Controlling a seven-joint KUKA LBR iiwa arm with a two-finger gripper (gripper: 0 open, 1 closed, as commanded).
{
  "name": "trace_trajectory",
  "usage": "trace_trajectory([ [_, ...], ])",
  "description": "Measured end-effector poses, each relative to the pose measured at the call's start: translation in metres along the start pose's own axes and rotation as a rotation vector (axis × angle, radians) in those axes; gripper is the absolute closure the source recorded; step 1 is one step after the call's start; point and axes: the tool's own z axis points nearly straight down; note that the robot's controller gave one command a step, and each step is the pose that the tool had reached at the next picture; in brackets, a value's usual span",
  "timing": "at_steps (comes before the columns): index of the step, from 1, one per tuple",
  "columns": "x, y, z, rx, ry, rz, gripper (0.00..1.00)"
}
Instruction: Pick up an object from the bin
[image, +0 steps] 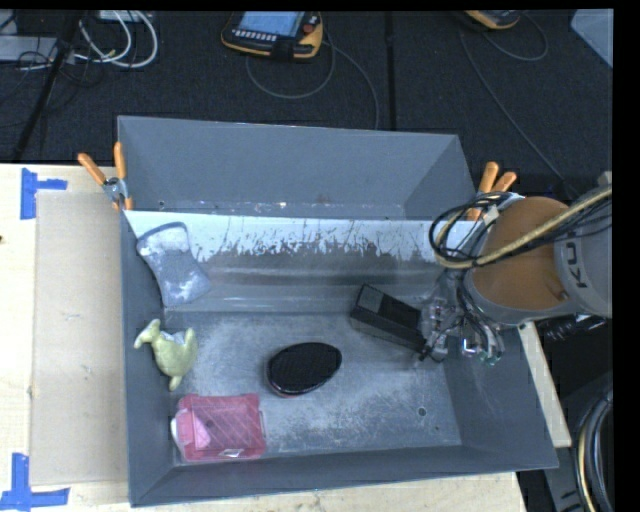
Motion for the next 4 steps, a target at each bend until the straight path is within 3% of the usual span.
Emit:
trace_trajectory([
  [4, 0.0000, 0.0000, 0.0000, 0.000, 0.000, -0.002, 1.00],
])
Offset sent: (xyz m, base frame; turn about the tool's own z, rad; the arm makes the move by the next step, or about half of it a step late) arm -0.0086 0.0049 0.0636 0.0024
